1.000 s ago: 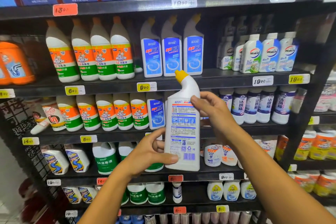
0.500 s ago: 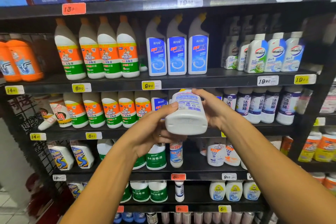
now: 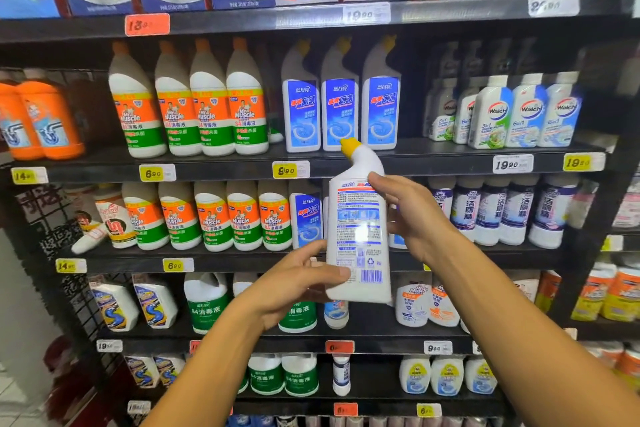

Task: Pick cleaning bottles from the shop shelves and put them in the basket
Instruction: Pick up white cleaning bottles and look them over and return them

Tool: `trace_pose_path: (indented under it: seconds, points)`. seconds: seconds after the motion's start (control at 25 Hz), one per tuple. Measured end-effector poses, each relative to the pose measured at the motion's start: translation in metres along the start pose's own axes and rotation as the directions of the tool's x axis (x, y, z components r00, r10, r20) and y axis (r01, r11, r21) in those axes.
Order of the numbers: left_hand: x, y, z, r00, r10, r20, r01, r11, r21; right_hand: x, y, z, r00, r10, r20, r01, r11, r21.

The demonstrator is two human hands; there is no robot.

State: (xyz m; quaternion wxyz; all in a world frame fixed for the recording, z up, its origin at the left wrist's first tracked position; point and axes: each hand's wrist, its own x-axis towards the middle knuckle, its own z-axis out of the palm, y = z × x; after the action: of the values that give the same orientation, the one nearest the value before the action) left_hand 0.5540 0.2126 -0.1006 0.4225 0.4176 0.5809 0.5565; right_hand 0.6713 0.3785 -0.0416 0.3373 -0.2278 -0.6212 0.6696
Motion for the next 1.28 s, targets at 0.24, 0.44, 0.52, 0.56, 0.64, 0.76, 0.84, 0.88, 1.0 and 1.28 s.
trace_pose_path:
  seconds: [0.24,0.44,0.52,0.56,0.64,0.76,0.84,0.88,1.0,1.28]
  points:
    - [0.013,-0.016,-0.011,1.0,0.005,0.005,-0.005,0.999,-0.04,-0.009,0.001,0.002,0.982,-0.184,0.043,0.184,0.983,0.004]
    - [0.019,-0.018,-0.011,0.977,0.08,0.197,0.0,0.927,-0.375,-0.007,-0.003,0.002,0.968,-0.184,0.17,0.136,0.955,0.262]
    - [0.022,-0.023,-0.004,0.949,0.101,0.3,0.07,0.858,-0.508,-0.004,-0.005,0.003,0.956,-0.19,0.222,0.105,0.933,0.345]
    - [0.023,-0.027,0.0,0.936,0.114,0.332,0.09,0.837,-0.54,-0.004,-0.006,0.004,0.95,-0.191,0.248,0.089,0.924,0.371]
    - [0.024,-0.032,0.004,0.927,0.158,0.341,0.089,0.79,-0.607,-0.003,-0.006,0.006,0.943,-0.18,0.282,0.056,0.916,0.396]
    - [0.024,-0.038,0.004,0.962,0.171,0.212,-0.004,0.787,-0.617,0.0,-0.003,0.005,0.953,-0.136,0.27,0.057,0.958,0.281]
    - [0.027,-0.038,0.004,0.983,0.149,0.107,-0.06,0.811,-0.583,0.001,-0.005,0.006,0.966,-0.103,0.236,0.072,0.988,0.136]
    - [0.028,-0.039,0.005,0.989,0.137,0.056,-0.083,0.825,-0.559,0.001,-0.007,0.007,0.97,-0.092,0.225,0.075,0.994,0.084]
    - [0.031,-0.04,0.006,0.987,0.139,-0.08,-0.16,0.861,-0.483,0.002,-0.01,0.012,0.975,-0.081,0.209,0.08,0.997,0.016]
    - [0.022,-0.032,0.015,0.93,0.166,-0.329,-0.219,0.967,-0.132,-0.002,-0.009,0.019,0.985,-0.103,0.136,0.11,0.993,-0.048]
